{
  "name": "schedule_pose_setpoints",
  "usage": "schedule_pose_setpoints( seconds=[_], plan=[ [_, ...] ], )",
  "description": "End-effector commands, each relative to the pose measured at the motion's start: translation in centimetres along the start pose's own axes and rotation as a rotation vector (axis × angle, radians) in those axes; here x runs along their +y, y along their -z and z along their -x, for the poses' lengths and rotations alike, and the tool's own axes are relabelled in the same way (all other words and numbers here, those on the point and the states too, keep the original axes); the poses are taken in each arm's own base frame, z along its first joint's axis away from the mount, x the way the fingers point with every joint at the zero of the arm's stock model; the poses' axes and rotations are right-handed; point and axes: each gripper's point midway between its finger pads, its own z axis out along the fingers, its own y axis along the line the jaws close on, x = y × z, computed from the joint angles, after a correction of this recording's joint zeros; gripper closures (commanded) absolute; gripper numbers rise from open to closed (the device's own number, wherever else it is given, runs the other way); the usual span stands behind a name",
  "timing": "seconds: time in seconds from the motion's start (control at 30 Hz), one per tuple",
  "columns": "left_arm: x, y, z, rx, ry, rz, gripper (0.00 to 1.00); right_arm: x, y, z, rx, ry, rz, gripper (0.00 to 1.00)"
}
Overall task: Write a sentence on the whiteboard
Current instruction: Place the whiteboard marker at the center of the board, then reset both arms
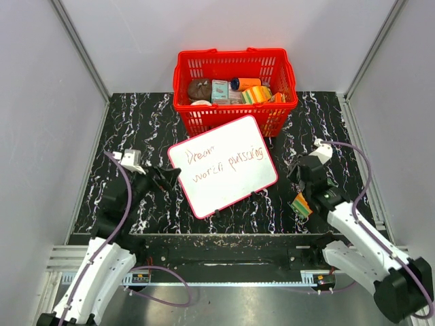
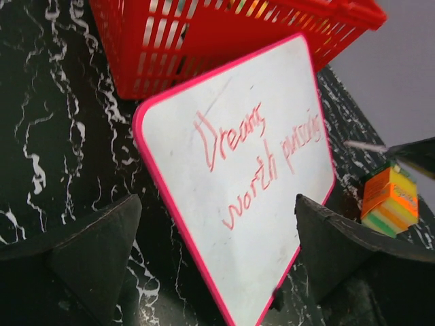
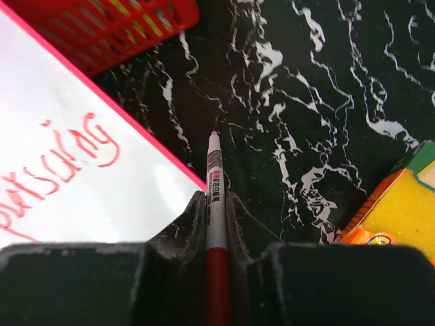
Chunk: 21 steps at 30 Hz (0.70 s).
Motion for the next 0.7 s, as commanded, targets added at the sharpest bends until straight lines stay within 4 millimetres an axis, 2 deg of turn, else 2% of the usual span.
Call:
schedule_pose_setpoints(
  seconds=[0.0, 0.03, 0.1, 0.2, 0.23, 0.3, 0.33, 0.43, 0.47, 0.57, 0.67],
  plan=[
    [-2.7, 0.3, 4.7, -0.040, 0.011, -0.046, 0.01, -0.1, -1.9, -0.1, -0.027, -0.061, -0.056, 0.95],
    [-3.4, 0.5, 5.7, -0.048, 0.002, -0.060, 0.01, -0.1, -2.1, -0.3, -0.017, -0.065, -0.064, 0.94],
    [-4.1, 0.6, 6.5, -0.055, -0.005, -0.085, 0.01, -0.3, -2.6, -1.1, 0.004, -0.062, -0.081, 0.91],
    [-4.8, 1.0, 8.0, -0.087, -0.024, -0.100, 0.01, -0.6, -2.6, -1.7, 0.021, -0.062, -0.086, 0.80],
    [-5.1, 1.2, 8.4, -0.093, -0.030, -0.103, 0.01, -0.9, -2.6, -2.1, 0.027, -0.063, -0.091, 0.67],
    [-5.3, 1.4, 8.6, -0.089, -0.033, -0.109, 0.01, -0.9, -2.4, -2.2, 0.030, -0.068, -0.085, 0.51],
    [-5.4, 1.4, 8.7, -0.085, -0.035, -0.110, 0.01, -1.0, -2.4, -2.3, 0.034, -0.067, -0.085, 0.38],
    [-5.5, 1.4, 8.5, -0.072, -0.035, -0.116, 0.01, -0.9, -2.0, -1.9, 0.022, -0.071, -0.084, 0.22],
    [-5.5, 1.5, 8.5, -0.074, -0.038, -0.119, 0.01, -0.9, -1.9, -1.6, 0.017, -0.069, -0.084, 0.13],
    [-5.4, 1.4, 8.3, -0.068, -0.039, -0.114, 0.01, -0.5, -1.5, -0.6, 0.000, -0.061, -0.071, 0.01],
    [-5.1, 1.3, 8.4, -0.072, -0.030, -0.091, 0.01, 0.3, -1.2, 0.8, -0.026, -0.060, -0.049, 0.00]
  ],
)
